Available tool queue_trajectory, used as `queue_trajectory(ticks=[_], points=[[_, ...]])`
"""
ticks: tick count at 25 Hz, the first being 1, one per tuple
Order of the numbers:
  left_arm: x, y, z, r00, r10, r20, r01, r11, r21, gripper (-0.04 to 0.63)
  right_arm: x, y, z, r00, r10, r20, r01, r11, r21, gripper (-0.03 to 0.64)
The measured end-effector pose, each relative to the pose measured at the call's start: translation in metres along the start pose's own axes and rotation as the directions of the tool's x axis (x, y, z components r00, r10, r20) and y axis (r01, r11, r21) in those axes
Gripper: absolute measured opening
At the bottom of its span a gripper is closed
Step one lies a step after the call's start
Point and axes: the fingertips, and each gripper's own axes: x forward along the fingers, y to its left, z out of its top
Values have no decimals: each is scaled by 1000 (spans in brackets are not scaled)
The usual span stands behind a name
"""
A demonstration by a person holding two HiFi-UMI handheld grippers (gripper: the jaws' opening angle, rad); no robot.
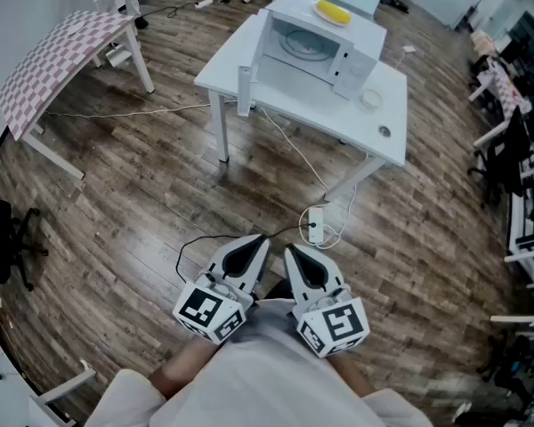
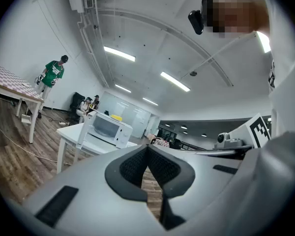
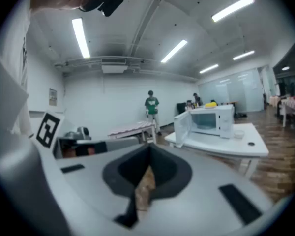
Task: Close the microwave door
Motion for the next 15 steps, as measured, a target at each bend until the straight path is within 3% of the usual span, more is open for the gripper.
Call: queue_trajectory(ticks=[15], points=[[10,8,11,1000,-27,8,27,999,-17,20,11,2,9,1000,-11,4,11,1000,-10,23]])
